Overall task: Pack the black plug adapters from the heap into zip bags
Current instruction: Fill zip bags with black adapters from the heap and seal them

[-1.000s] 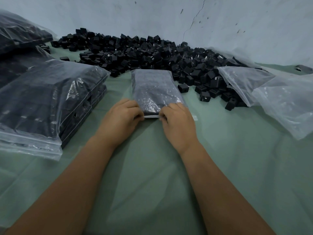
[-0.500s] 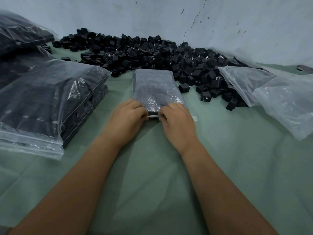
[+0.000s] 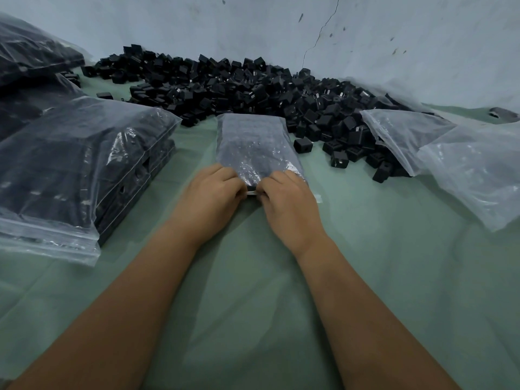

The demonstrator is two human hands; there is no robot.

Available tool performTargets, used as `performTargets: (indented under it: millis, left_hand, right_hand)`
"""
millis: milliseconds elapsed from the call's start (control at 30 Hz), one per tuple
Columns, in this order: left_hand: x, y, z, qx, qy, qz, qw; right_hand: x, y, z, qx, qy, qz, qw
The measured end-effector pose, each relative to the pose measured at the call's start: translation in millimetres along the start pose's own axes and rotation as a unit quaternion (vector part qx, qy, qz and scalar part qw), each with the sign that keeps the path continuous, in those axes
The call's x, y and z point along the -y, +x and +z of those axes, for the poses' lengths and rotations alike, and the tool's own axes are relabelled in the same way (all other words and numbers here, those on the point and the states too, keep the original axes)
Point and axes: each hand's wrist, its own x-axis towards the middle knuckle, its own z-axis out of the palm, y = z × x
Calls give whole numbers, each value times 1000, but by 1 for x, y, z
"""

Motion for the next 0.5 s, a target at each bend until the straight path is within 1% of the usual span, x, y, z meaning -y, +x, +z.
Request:
performTargets:
  millis: [100,200,300,400,500]
  left_hand:
    - [0,0,2,4,10,-5,1000]
    - [0,0,5,6,29,-17,999]
    - [0,0,5,-6,34,-28,999]
    - [-1,-1,5,-12,31,-27,999]
    - [-5,0,8,-1,29,-6,1000]
  right_hand:
    - [1,-1,0,-17,6,-2,1000]
    - [4,0,0,-31,-15,0,999]
    - [5,1,0,-36,-24,-9,999]
    - [6,1,-2,-41,-15,-17,999]
    - [8,2,-3,-35,-6,-27,999]
